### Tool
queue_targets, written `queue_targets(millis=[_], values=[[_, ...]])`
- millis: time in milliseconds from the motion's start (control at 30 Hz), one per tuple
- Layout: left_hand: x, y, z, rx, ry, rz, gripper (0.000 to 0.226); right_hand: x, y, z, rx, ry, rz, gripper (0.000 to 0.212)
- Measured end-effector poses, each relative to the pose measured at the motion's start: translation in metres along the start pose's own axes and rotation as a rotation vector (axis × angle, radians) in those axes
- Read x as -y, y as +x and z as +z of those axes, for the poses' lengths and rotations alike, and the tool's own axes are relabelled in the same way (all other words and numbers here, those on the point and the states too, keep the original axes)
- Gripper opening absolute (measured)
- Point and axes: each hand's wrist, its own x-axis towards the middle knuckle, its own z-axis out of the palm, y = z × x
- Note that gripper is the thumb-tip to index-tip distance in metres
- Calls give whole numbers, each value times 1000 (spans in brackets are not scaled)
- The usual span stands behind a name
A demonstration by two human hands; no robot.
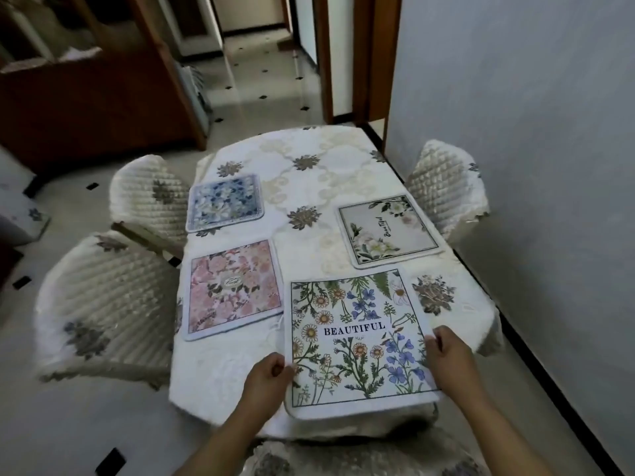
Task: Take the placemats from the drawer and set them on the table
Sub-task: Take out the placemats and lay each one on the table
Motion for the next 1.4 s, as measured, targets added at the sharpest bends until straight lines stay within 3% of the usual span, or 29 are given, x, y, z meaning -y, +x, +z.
queue_targets(millis=[167,367,667,767,800,867,967,1067,1167,1400], values=[[17,17,21,6,7,-21,38,-18,35,21,88,-93,7,30],[33,46,45,21,-3,-63,39,-35,58,48,78,-246,23,26],[58,73,71,-12,221,-100,33,-62,78,78,75,-271,88,27],[61,72,80,-111,313,-69,17,-69,77,77,19,-328,74,18],[63,72,86,-179,392,-7,18,-73,76,78,-34,-386,39,15],[67,70,101,-274,526,144,38,-74,69,85,-88,-463,-118,31],[63,65,140,-282,607,356,56,-64,47,107,77,-483,-485,49],[63,66,181,-121,658,434,60,-58,25,137,294,-521,-680,57],[67,67,202,-28,715,387,59,-65,23,150,395,-604,-714,61],[84,64,184,-46,800,434,64,-97,46,114,410,-634,-690,67]])
